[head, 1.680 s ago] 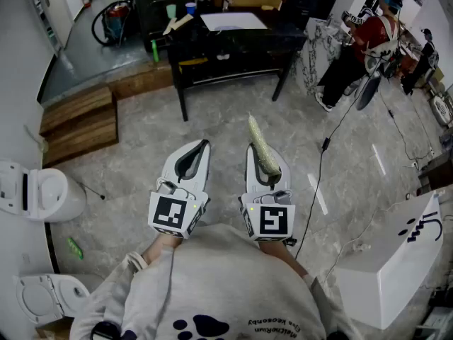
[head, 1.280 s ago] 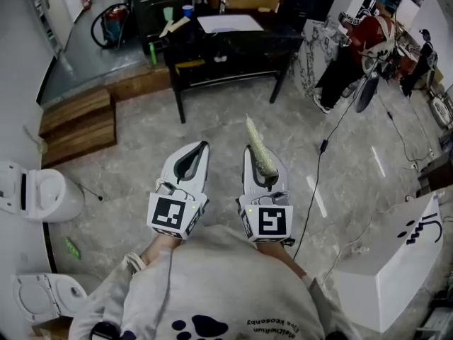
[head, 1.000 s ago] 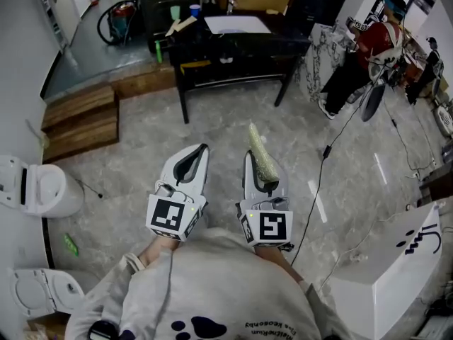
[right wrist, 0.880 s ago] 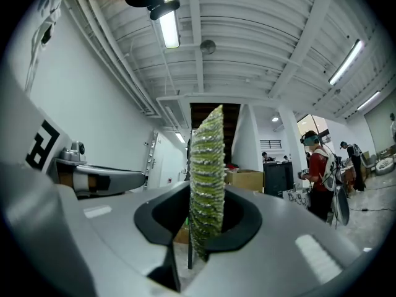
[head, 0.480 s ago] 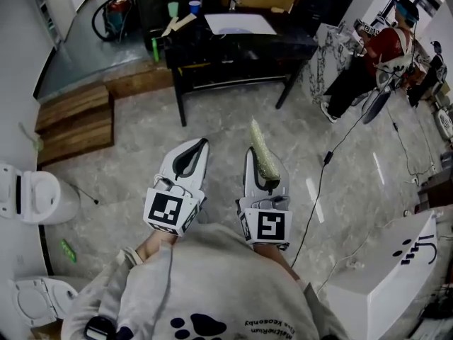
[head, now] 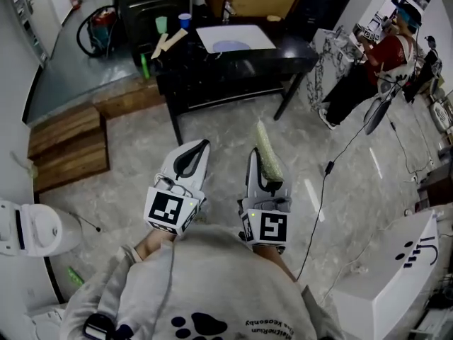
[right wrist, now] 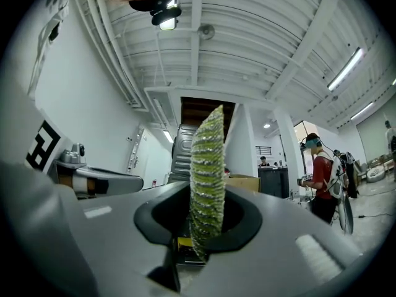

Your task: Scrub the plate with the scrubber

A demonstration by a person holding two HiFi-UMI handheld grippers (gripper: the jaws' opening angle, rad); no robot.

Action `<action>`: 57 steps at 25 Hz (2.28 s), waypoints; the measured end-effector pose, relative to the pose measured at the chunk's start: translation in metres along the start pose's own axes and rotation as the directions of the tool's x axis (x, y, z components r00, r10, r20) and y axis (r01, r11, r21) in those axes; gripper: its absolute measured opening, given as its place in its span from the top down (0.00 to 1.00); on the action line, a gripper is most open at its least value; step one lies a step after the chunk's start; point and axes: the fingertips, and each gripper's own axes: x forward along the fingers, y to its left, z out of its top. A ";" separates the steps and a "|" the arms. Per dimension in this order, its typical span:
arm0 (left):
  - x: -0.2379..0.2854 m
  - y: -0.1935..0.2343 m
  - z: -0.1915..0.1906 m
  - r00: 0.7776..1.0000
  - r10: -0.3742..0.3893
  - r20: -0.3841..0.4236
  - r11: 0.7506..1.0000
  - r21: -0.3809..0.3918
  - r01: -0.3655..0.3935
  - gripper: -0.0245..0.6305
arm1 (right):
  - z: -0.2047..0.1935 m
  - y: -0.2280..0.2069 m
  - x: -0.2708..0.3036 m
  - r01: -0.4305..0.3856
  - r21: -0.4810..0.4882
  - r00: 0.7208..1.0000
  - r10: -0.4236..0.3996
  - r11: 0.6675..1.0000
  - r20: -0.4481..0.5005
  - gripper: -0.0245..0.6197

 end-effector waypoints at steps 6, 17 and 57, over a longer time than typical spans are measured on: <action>0.040 0.042 -0.021 0.998 -0.055 -0.025 0.998 -0.044 0.054 0.96 | -0.024 -0.001 0.043 0.061 0.012 0.997 -0.060 0.998 -0.042 0.86; 0.050 0.081 -0.046 0.998 -0.041 -0.050 0.993 -0.109 0.036 0.96 | -0.051 0.005 0.078 0.063 0.018 0.991 -0.061 0.998 -0.119 0.86; 0.332 0.151 -0.062 0.981 0.187 -0.054 0.981 -0.046 -0.190 0.96 | -0.121 -0.180 0.372 -0.223 0.177 0.972 0.232 0.959 -0.035 0.86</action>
